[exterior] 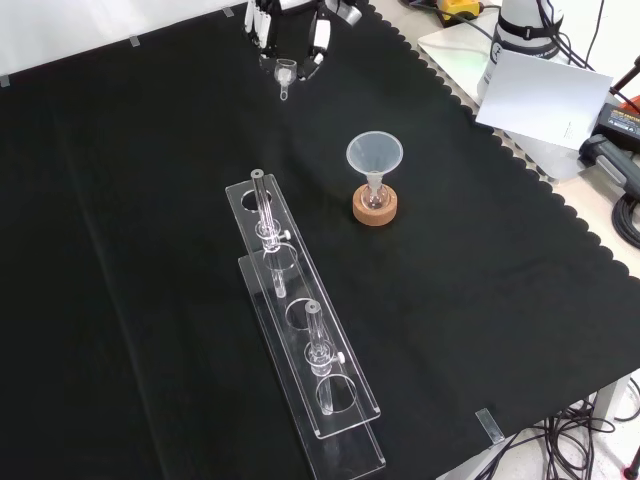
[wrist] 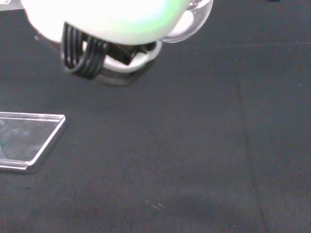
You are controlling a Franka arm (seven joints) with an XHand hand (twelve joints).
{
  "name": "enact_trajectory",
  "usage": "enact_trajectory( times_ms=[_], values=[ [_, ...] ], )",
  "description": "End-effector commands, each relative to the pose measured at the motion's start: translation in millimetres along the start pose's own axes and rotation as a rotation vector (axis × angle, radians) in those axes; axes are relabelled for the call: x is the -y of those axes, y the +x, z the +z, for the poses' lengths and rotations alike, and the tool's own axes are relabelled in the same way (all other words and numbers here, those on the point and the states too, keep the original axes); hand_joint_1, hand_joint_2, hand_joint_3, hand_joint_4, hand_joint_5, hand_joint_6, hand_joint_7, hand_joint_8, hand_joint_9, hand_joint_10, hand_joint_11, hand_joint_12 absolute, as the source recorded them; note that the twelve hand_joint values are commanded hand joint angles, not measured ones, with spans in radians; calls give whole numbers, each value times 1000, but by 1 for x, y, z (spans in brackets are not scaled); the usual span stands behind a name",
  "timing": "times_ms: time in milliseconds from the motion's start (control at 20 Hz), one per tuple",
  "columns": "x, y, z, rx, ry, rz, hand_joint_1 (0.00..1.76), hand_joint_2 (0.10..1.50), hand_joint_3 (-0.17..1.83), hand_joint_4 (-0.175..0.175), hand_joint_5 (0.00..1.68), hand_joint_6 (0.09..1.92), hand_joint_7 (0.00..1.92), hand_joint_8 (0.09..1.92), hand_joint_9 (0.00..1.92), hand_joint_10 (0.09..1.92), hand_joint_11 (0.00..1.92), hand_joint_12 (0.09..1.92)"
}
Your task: Pick up the weighing funnel.
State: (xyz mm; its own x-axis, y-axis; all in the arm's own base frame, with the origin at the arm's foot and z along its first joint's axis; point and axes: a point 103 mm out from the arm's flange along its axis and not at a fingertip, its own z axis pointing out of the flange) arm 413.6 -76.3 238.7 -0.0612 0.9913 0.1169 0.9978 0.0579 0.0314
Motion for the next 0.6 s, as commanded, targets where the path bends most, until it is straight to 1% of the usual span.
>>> enact_trajectory(
  times_ms=[50,250,450,600],
  values=[
    [-1,14,-13,8,-14,-9,1194,563,700,15,1499,249,1564,262,1445,302,1151,837],
    [4,22,-25,-5,-12,8,1193,563,700,19,1499,249,1565,261,1445,301,1151,837],
    [11,24,-34,-5,-14,22,1193,562,701,23,1499,249,1566,260,1445,301,1151,836],
    [19,23,-39,-4,-12,50,1192,562,701,25,1499,249,1567,260,1446,301,1151,836]
  ],
)
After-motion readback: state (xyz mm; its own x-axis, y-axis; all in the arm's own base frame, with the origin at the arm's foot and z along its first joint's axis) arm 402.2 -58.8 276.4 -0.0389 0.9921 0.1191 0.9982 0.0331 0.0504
